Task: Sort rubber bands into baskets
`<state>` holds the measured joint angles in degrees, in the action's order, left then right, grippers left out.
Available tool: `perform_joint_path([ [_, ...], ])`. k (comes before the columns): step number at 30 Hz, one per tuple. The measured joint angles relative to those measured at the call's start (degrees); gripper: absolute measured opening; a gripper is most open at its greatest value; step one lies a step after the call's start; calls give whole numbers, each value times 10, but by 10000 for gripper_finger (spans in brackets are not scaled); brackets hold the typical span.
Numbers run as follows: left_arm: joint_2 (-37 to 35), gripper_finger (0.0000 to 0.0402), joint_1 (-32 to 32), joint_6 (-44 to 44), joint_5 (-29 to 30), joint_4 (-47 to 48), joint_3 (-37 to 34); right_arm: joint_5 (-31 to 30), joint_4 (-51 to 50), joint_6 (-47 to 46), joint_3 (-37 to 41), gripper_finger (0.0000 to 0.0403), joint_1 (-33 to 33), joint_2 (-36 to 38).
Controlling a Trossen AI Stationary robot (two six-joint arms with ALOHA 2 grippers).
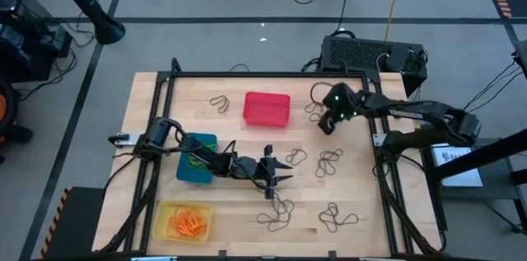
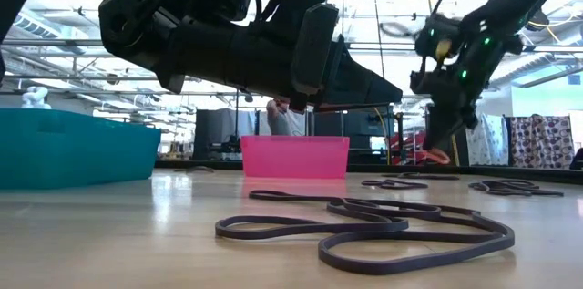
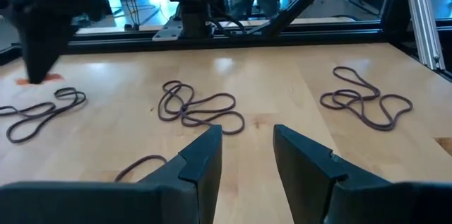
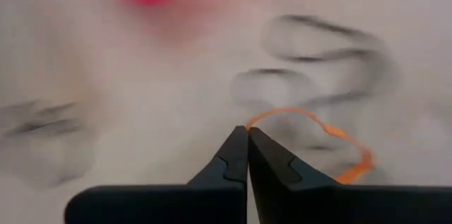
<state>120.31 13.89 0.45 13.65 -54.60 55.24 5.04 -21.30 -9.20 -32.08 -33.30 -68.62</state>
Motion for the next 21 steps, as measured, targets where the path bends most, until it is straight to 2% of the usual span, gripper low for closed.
perform_joint_path([
  [4, 0, 136, 0, 32, -1, -2, 0, 113, 3, -27, 0, 1, 89, 26],
  [6, 0, 136, 2, 51, -14, -2, 0, 135, 18, -45, 0, 1, 145, 27],
  [10, 0, 136, 8, 98, -42, -5, 6, 133, 54, -80, 0, 0, 258, 19],
  [14, 0, 136, 21, 146, -46, -6, 25, 129, 118, -116, 0, 0, 354, 13],
  [21, 7, 136, 39, 197, -46, 2, 54, 113, 222, -153, -1, 0, 464, 5],
])
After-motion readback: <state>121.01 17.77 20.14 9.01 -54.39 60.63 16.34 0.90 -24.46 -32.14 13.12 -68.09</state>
